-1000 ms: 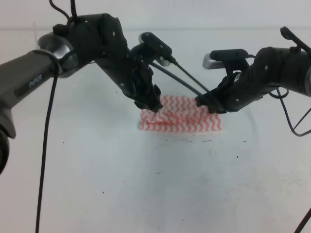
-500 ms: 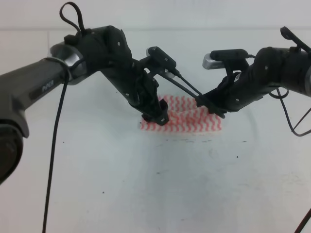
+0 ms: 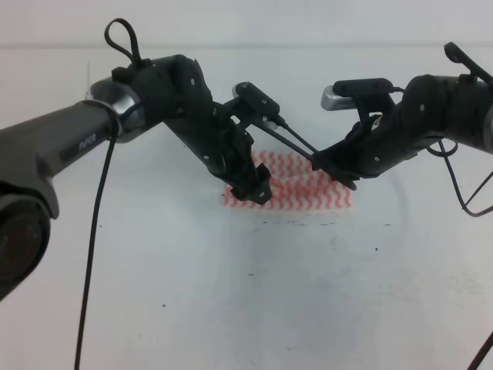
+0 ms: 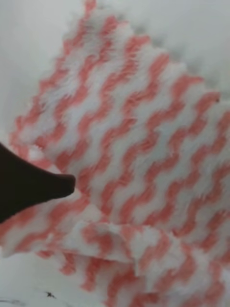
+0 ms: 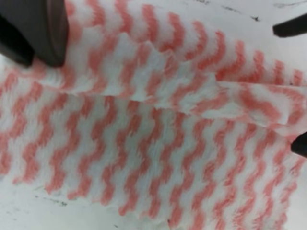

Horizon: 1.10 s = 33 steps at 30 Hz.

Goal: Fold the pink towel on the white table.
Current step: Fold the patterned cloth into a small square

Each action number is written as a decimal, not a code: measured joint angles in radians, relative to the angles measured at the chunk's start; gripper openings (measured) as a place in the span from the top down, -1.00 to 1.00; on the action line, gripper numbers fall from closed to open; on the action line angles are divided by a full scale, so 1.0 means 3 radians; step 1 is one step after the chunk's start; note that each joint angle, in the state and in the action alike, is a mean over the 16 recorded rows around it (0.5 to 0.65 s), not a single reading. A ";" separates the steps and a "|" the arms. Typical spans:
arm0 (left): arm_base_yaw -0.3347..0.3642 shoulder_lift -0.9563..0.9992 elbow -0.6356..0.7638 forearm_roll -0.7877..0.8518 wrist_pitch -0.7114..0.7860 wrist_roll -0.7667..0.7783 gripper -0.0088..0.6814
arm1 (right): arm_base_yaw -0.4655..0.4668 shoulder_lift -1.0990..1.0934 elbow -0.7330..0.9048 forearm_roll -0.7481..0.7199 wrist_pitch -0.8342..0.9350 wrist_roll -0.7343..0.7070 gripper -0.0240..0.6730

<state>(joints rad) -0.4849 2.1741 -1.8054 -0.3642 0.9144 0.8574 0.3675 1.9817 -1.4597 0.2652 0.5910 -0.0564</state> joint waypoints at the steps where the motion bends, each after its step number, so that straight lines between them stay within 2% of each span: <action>1: 0.0000 0.0006 0.0000 -0.0002 -0.0012 -0.0004 -0.39 | 0.0000 0.0000 0.0000 -0.0001 0.0000 0.0000 0.98; 6: 0.0000 0.0029 0.0001 -0.0001 -0.0058 -0.0051 -0.30 | 0.0000 0.0000 0.0000 -0.0003 0.0000 0.0000 0.98; 11: 0.0000 0.0046 -0.0001 0.0045 -0.0122 -0.0166 -0.13 | 0.0001 0.0005 -0.0001 -0.0005 0.0002 -0.0001 0.98; 20: 0.0000 0.0072 -0.0004 0.0182 -0.0292 -0.0399 0.55 | 0.0001 0.0005 -0.0001 -0.0042 -0.0010 -0.0005 0.98; 26: 0.0000 0.0072 -0.0007 0.0232 -0.0409 -0.0471 0.91 | 0.0001 0.0005 -0.0001 -0.0069 -0.0045 -0.0005 0.98; 33: 0.0000 0.0072 -0.0009 0.0228 -0.0544 -0.0482 0.97 | 0.0001 0.0005 -0.0001 -0.0077 -0.0103 -0.0005 0.98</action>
<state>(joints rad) -0.4849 2.1958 -1.8081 -0.2959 0.7513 0.7129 0.3677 1.9831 -1.4599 0.2420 0.5602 -0.0580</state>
